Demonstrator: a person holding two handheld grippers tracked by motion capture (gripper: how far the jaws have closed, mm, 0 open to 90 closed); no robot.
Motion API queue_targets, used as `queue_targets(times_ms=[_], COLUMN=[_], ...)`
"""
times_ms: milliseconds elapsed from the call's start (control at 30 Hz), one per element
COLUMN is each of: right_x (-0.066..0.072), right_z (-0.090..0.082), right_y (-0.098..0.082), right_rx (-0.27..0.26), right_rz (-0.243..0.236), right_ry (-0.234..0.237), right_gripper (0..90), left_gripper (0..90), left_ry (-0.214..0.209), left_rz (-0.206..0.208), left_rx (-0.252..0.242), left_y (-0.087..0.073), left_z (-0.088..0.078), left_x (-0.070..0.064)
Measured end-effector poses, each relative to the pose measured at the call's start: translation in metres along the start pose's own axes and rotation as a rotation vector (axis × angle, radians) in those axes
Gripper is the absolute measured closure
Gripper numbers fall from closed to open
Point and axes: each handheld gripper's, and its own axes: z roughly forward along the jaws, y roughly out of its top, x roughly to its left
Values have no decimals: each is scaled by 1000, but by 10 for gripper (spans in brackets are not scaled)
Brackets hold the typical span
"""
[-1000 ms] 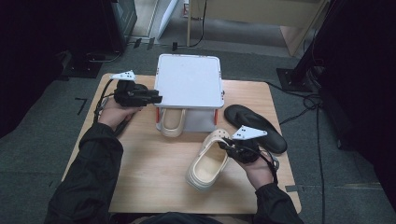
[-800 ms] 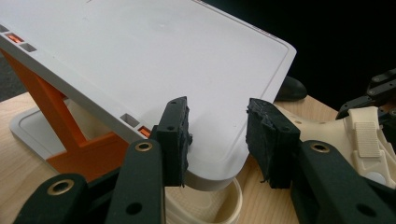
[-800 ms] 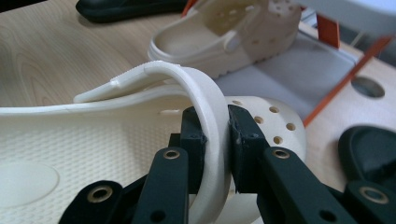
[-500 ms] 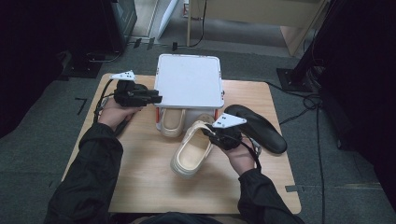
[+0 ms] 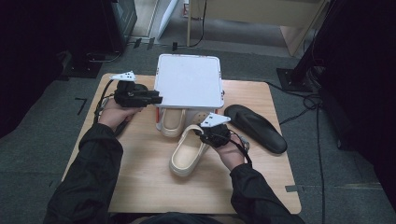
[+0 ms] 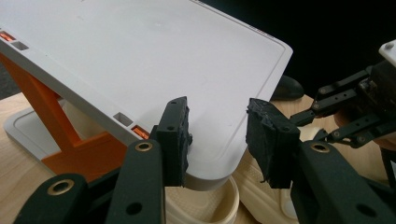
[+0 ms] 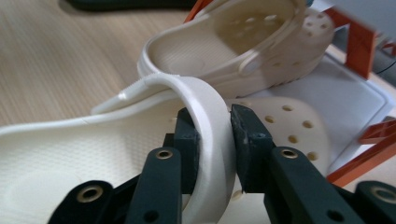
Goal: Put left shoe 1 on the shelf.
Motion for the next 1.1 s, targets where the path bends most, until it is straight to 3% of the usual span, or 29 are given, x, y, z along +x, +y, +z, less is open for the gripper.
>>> queue_targets(times_ms=[133, 333, 533, 733, 833, 1000, 1100], right_x=[1, -8, -5, -2, 3, 12, 15], right_z=[3, -1, -17, -36, -42, -42, -36], right_y=[-3, -6, -13, -20, -24, -34, -41], right_rx=[4, -8, 7, -15, -17, -8, 26], right_rz=[5, 108, 137, 195, 192, 204, 215], right_ry=[22, 92, 105, 147, 160, 183, 195], right_gripper=[672, 596, 583, 612, 626, 672, 701], left_gripper=[594, 595, 603, 603, 603, 603, 603], left_ry=[-3, -10, -6, -5, -5, -5, -6], left_rz=[3, 4, 4, 1, 1, -1, -2], left_rx=[5, 11, 22, 26, 26, 26, 25], left_y=[0, 0, 1, 2, 2, 2, 2], left_z=[1, 3, 3, 3, 3, 3, 3], left_x=[0, -1, -1, -2, -2, -2, -2])
